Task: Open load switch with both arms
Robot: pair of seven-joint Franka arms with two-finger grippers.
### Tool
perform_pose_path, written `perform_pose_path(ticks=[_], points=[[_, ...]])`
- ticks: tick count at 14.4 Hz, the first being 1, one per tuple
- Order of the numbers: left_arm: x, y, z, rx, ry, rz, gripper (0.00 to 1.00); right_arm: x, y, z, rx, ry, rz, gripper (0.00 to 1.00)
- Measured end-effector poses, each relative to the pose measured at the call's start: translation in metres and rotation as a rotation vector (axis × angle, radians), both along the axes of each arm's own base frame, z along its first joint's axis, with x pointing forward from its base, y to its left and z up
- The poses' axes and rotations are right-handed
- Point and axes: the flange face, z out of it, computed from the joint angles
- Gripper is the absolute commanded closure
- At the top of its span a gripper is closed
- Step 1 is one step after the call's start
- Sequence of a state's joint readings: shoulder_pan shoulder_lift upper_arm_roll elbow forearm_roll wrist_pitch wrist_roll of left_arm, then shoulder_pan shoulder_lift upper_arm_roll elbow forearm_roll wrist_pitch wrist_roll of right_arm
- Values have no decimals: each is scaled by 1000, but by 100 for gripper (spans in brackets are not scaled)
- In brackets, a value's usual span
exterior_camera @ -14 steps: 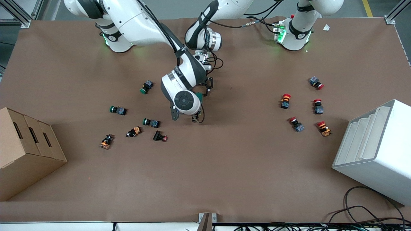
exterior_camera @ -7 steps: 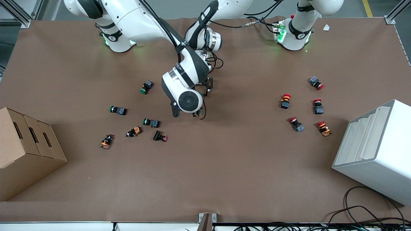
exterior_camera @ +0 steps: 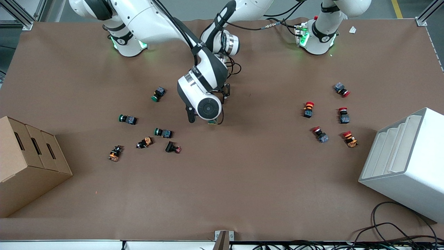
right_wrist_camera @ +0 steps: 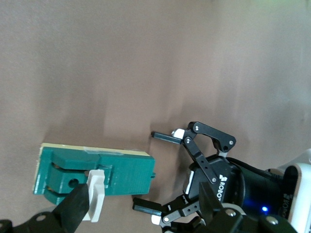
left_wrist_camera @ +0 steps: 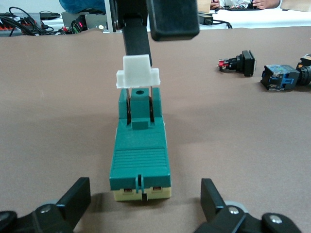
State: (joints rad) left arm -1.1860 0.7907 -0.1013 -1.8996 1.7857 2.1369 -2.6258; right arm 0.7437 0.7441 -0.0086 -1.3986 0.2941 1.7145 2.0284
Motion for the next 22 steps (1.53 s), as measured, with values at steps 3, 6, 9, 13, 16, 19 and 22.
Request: perform_pose_path(ticks=[3, 6, 9, 13, 16, 19, 22], points=[[0, 0, 0, 0, 0, 0, 0, -9, 5, -3, -2, 14, 15, 0], [0, 0, 0, 0, 0, 0, 0, -21, 11, -10, -14, 28, 32, 0], [0, 0, 0, 0, 0, 0, 0, -30, 13, -18, -24, 37, 43, 0], [0, 0, 0, 0, 0, 0, 0, -37, 13, -25, -35, 48, 49, 0], [0, 0, 0, 0, 0, 0, 1, -38, 13, -27, -38, 51, 51, 0], [0, 0, 0, 0, 0, 0, 1, -28, 6, -23, -35, 22, 95, 0], [0, 0, 0, 0, 0, 0, 1, 14, -27, 4, 0, -57, 257, 0]])
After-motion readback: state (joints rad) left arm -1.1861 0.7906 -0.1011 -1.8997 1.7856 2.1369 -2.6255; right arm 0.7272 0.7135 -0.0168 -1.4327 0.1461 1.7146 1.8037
